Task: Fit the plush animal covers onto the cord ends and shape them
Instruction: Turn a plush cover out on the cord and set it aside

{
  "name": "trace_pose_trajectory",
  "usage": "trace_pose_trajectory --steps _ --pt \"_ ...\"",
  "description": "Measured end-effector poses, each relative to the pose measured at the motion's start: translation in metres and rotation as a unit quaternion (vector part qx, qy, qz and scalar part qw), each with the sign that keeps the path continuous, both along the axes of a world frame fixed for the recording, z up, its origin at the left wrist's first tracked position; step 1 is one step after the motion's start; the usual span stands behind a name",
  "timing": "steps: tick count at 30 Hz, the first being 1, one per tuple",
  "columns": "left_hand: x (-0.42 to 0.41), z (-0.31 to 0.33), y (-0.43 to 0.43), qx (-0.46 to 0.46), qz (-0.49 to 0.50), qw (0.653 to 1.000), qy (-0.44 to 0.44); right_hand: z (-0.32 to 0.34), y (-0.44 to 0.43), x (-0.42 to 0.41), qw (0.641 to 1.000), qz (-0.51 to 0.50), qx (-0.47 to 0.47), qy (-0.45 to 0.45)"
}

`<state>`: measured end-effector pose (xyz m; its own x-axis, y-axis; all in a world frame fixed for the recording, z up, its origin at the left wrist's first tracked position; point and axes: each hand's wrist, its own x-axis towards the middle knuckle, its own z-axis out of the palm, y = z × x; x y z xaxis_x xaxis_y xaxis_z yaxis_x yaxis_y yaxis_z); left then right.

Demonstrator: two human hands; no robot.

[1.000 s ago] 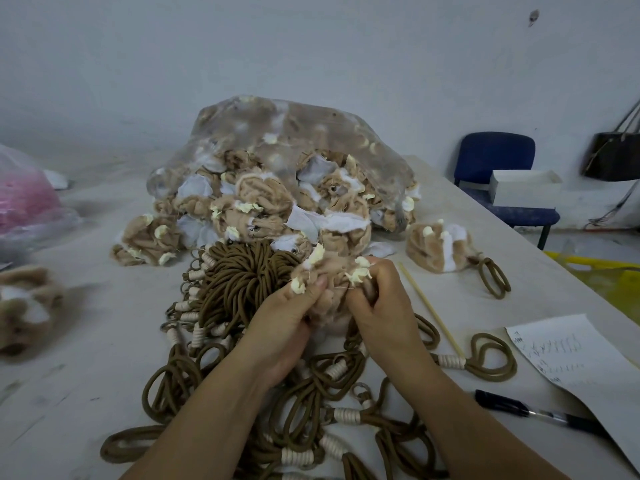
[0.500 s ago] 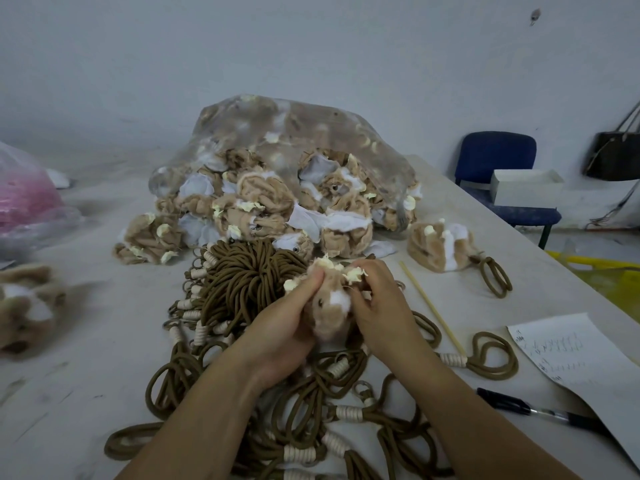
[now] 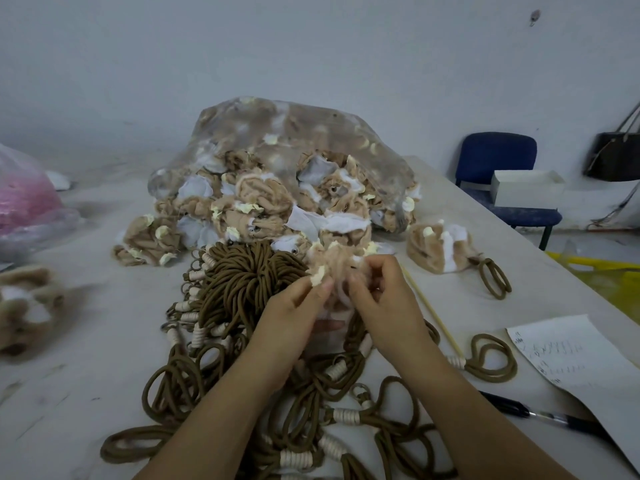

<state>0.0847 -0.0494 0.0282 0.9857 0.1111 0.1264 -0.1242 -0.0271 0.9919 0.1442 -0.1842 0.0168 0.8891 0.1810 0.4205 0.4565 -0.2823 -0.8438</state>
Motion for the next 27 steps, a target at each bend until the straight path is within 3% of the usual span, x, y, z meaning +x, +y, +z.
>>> trace_pose_trajectory --steps 1,2,4,6,8,12,16,23,27 --pt "0.001 -0.001 0.001 0.102 0.052 0.993 -0.032 0.0 -0.001 0.001 1.0 0.005 0.014 0.018" --pt "0.002 -0.001 0.001 0.225 0.112 0.964 -0.085 -0.001 -0.002 0.002 0.999 0.01 0.026 0.033" --pt "0.005 -0.005 0.0 0.425 0.174 0.863 -0.208 -0.001 -0.003 0.003 0.999 0.001 0.022 0.042" --pt "0.009 -0.008 -0.003 0.553 0.135 0.778 -0.265 0.0 -0.003 0.002 0.999 -0.004 -0.011 0.037" --pt "0.012 -0.013 -0.005 0.602 0.103 0.746 -0.266 0.0 -0.001 -0.001 0.999 0.019 -0.043 0.028" --pt "0.014 -0.014 0.0 0.57 0.147 0.776 -0.227 -0.001 0.01 -0.009 0.992 0.031 -0.119 -0.029" --pt "0.014 -0.015 0.0 0.566 0.167 0.786 -0.184 0.002 0.018 -0.016 0.99 0.032 -0.128 -0.053" --pt "0.017 -0.016 0.006 0.551 0.157 0.8 -0.18 0.008 0.007 -0.012 1.0 0.012 -0.013 -0.005" --pt "0.018 -0.017 0.011 0.569 0.147 0.787 -0.187 0.012 -0.004 0.0 0.998 -0.015 0.052 0.029"
